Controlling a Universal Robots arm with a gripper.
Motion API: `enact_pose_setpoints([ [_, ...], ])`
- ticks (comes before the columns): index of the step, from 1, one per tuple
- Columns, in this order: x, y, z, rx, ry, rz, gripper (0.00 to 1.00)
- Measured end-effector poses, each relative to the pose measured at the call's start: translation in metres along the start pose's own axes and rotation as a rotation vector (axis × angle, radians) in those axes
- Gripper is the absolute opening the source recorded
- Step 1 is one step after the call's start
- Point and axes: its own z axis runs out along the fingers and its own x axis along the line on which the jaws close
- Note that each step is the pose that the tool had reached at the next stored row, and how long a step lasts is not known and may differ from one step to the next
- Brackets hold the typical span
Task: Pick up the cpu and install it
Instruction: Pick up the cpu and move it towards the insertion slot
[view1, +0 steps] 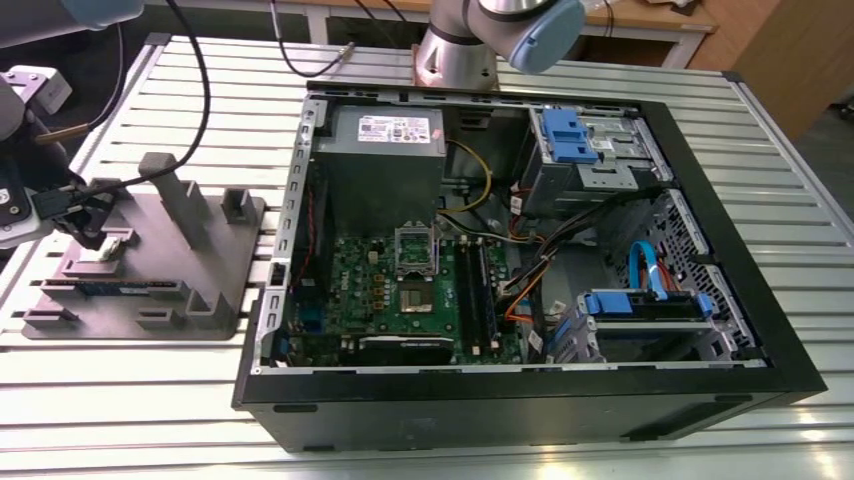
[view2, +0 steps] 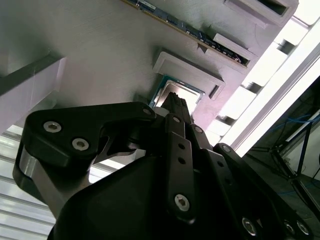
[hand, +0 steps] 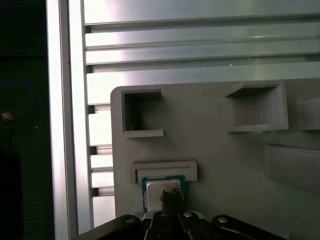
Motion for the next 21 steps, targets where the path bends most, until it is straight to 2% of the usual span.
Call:
enact_pose_setpoints([
  [12,0.0,0.0,0.0,0.0001,-0.0001,0.0,0.11],
  [13,0.0,0.0,0.0,0.0001,-0.0001,0.0,0.17],
  [14,0.0,0.0,0.0,0.0002,-0.0001,0.0,0.17],
  [15,0.0,0.0,0.0,0.0002,-0.0001,0.0,0.29],
  [18,0.0,0.0,0.0,0.0002,-0.0001,0.0,0.35],
  [19,0.0,0.0,0.0001,0.0002,-0.0001,0.0,0.42],
  [21,0.0,0.0,0.0001,0.0002,-0.0001,0.0,0.42],
])
